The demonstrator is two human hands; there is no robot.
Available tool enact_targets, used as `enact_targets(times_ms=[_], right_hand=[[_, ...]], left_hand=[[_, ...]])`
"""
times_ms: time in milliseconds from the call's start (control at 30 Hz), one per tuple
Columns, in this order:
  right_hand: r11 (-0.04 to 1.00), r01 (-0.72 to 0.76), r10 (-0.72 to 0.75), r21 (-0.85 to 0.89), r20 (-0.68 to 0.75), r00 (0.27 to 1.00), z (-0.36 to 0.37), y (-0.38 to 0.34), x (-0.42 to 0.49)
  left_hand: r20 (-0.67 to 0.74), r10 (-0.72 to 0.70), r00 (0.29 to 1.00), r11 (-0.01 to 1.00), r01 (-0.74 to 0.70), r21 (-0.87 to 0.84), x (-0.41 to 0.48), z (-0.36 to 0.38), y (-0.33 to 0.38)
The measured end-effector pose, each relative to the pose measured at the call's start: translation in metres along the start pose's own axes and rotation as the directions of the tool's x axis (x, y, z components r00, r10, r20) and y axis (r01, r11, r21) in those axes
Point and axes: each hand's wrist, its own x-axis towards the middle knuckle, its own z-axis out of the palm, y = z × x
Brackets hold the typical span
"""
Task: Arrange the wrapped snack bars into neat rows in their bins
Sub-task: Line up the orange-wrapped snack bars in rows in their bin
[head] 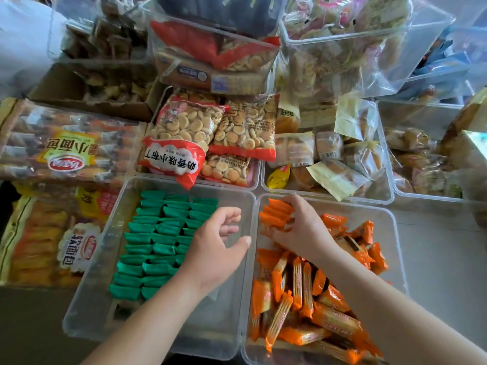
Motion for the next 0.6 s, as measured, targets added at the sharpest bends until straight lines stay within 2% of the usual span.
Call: enact_targets(times_ms=[100,200,267,367,433,500,600], right_hand=[[0.998,0.021,-0.016,0.053,-0.085,0.996,0.016,0.009,-0.008],[0.985,-0.075,0.081,0.154,-0.029,0.996,0.021,0.021,-0.017],[0.997,-0.073,0.071,0.034,0.041,0.997,0.021,0.029,-0.018],[0.981,-0.005,0.014,-0.196,0.045,0.999,0.020,0.036,-0.014],[0.957,-0.015,0.033,-0.290,0.058,0.998,0.018,0.031,-0.010],[0.974,-0.019,0.037,-0.225,0.079,0.996,0.022,0.028,-0.006],[0.988,-0.137,0.135,-0.071,-0.023,0.991,0.027,0.026,-0.009]], left_hand=[[-0.003,0.009,1.000,1.000,-0.009,0.007,-0.002,0.004,-0.005],[0.001,0.008,1.000,1.000,-0.008,0.025,-0.002,0.008,-0.009],[0.018,0.003,1.000,0.998,-0.004,0.057,-0.001,0.012,-0.010],[0.052,-0.009,0.999,0.991,0.002,0.137,0.001,0.019,-0.012],[0.066,-0.020,0.998,0.982,0.007,0.189,0.003,0.024,-0.012],[0.078,-0.020,0.997,0.972,0.001,0.236,0.005,0.027,-0.011],[0.085,-0.001,0.996,0.961,-0.022,0.276,0.005,0.029,-0.010]])
